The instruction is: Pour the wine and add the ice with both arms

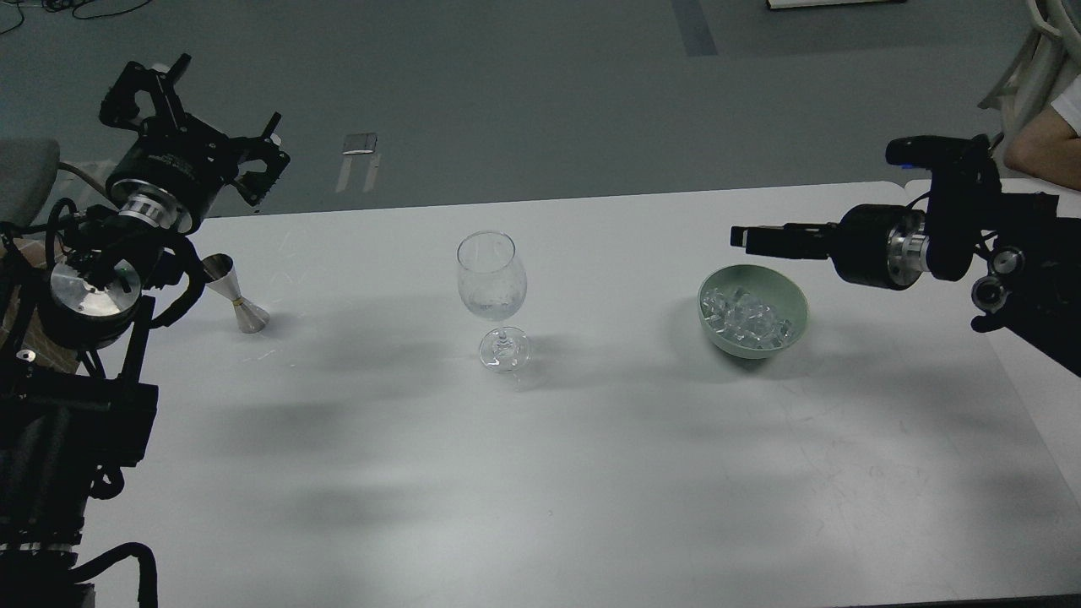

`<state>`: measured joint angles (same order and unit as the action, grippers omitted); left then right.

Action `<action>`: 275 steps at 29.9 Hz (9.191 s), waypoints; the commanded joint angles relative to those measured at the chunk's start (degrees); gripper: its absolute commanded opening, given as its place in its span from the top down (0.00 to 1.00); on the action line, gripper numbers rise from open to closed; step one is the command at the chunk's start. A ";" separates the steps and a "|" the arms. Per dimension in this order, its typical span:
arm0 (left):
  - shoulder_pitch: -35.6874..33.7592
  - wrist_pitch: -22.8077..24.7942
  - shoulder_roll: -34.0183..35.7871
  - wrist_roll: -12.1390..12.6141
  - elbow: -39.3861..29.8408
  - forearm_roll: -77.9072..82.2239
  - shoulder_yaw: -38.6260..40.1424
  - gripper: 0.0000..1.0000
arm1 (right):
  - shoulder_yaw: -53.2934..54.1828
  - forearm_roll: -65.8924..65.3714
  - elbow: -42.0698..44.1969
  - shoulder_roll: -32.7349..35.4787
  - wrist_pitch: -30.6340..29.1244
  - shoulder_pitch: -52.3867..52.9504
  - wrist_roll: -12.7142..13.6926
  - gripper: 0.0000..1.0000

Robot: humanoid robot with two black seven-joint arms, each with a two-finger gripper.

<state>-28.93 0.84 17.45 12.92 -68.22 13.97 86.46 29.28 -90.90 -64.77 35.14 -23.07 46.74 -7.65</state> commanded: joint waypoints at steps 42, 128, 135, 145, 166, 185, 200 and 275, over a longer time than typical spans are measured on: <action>1.95 0.56 -2.07 -0.09 0.20 -0.17 1.69 0.02 | -0.89 -10.26 4.12 -4.38 3.20 -4.20 0.88 0.23; 4.85 2.50 -2.07 -0.53 0.90 -0.35 2.57 0.02 | 0.16 -9.91 -0.97 1.78 3.47 -4.73 0.53 0.69; 5.64 2.50 -2.07 -0.53 0.99 -0.35 2.57 0.02 | 0.16 -10.18 -0.18 0.55 3.55 -6.39 0.70 0.66; 6.35 2.58 -2.42 -0.53 0.99 -0.44 2.66 0.02 | -0.01 -10.44 0.87 -0.60 3.91 -6.66 0.79 0.49; 7.14 2.58 -2.33 -0.53 0.90 -2.37 2.93 0.02 | -0.19 -10.53 1.31 -1.30 3.99 -7.36 0.97 0.50; 7.22 2.50 -2.42 -0.53 0.90 -2.37 3.01 0.02 | -0.45 -10.62 3.86 -2.62 3.91 -7.10 0.97 0.65; 7.22 2.50 -2.24 -0.62 0.99 -2.37 3.19 0.02 | -0.19 -10.53 4.82 -3.14 3.99 -5.96 0.97 0.71; 7.05 3.46 -0.66 -0.53 2.66 -4.39 6.35 0.02 | -1.94 -9.65 11.77 -10.27 4.43 -4.46 0.26 0.73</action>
<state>-21.74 4.30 16.79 12.41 -65.65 9.58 92.82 27.32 -100.70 -52.98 24.29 -18.67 42.31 -7.35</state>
